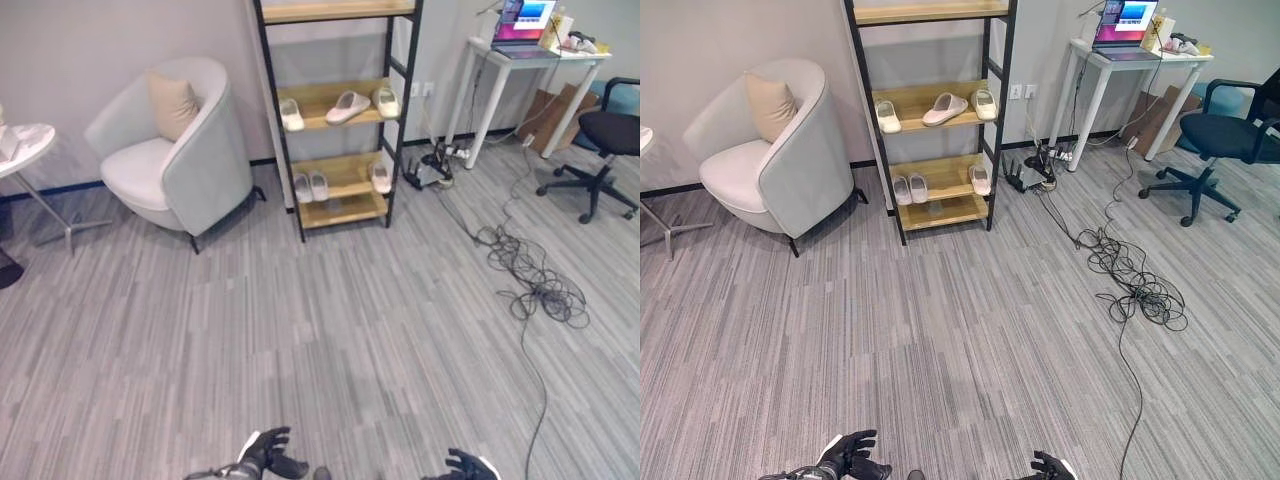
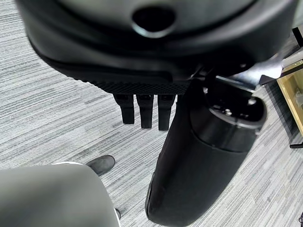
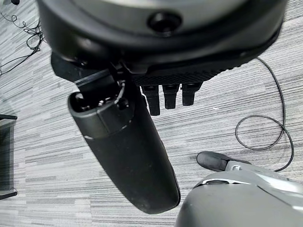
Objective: Arrange the slippers neatly on the shoe rack.
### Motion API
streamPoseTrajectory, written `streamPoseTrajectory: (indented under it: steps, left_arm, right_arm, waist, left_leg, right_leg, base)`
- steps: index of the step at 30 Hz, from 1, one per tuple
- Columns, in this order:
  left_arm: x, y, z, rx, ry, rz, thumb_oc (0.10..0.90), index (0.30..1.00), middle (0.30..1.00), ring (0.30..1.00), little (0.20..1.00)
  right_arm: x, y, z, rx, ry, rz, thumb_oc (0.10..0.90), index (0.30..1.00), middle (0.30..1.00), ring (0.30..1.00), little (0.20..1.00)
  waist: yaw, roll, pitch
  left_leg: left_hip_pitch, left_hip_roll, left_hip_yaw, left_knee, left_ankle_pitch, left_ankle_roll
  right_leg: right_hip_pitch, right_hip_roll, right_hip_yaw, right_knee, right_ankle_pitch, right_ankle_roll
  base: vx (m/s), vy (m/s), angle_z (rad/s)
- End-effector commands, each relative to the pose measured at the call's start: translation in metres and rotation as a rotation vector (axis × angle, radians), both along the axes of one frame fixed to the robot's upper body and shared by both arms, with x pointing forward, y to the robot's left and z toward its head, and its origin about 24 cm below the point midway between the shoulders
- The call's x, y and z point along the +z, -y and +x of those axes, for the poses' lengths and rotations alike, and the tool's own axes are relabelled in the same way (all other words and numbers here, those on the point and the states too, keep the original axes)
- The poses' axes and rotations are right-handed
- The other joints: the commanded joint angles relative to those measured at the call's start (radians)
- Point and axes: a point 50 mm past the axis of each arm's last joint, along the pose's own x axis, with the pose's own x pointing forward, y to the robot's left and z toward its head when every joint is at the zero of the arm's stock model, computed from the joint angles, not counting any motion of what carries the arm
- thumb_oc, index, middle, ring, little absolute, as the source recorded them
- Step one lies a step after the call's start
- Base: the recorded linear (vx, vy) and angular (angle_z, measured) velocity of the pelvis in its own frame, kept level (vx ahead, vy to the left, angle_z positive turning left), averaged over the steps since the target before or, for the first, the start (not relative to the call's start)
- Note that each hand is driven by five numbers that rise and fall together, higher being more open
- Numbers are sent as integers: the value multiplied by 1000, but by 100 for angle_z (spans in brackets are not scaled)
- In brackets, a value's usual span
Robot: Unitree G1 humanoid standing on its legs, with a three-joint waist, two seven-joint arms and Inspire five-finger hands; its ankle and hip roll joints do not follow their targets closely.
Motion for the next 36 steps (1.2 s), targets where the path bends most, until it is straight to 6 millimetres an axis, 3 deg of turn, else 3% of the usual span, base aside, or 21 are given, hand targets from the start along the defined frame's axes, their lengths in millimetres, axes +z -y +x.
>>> streamPoseTrajectory:
  steps: [1,11,20,26,27,30,34,36]
  left_arm:
    - [9,6,31,2,94,11,800,900,900,900,900]
    - [7,1,25,55,74,14,800,900,900,900,900]
    - [7,-2,25,58,70,22,800,900,900,900,900]
    - [8,0,30,56,82,12,800,900,900,900,900]
    - [9,4,32,46,83,8,800,900,900,900,900]
    - [8,4,31,50,78,7,800,900,900,900,900]
    - [6,3,26,68,67,6,800,900,900,900,900]
    - [5,1,22,68,52,13,800,900,900,900,900]
  right_arm:
    - [6,7,16,49,48,-43,800,900,900,900,900]
    - [4,6,11,41,26,-46,800,900,900,900,900]
    - [4,9,11,53,17,-62,800,900,900,900,900]
    - [6,14,14,33,28,-72,800,900,900,900,900]
    - [7,16,14,23,27,-77,800,900,900,900,900]
    - [6,18,13,20,19,-82,800,900,900,900,900]
    - [7,21,14,14,18,-92,800,900,900,900,900]
    - [7,20,15,19,21,-91,800,900,900,900,900]
  waist:
    - [6,-33,-1]
    - [5,-34,7]
    - [-2,-22,34]
    - [5,-42,71]
    - [9,-55,87]
    - [12,-58,92]
    - [33,-63,90]
    - [46,-62,85]
  left_leg:
    - [47,34,-23,-9,-71,-70]
    - [50,40,-34,-9,-66,-73]
    - [48,55,-46,6,-56,-76]
    - [-51,68,-50,197,-91,-95]
    - [-112,78,-46,308,-80,-104]
    - [-143,84,-49,359,-67,-105]
    - [-200,44,-72,292,-75,-87]
    - [-215,33,-68,229,-41,-86]
  right_leg:
    - [-4,-67,16,1,-6,109]
    - [3,-59,12,1,-13,97]
    - [-31,-43,20,73,-44,69]
    - [-30,-40,33,73,-54,48]
    - [-14,-42,31,65,-55,37]
    - [-1,-40,28,56,-59,32]
    - [21,-32,37,41,-81,40]
    - [39,-21,49,36,-95,42]
  base:
    - [0,0,0]
    - [4,-31,0]
    - [-14,-58,0]
    - [-22,-88,-3]
    - [38,-120,-5]
    - [78,-54,9]
    - [198,-10,-2]
    - [156,22,1]
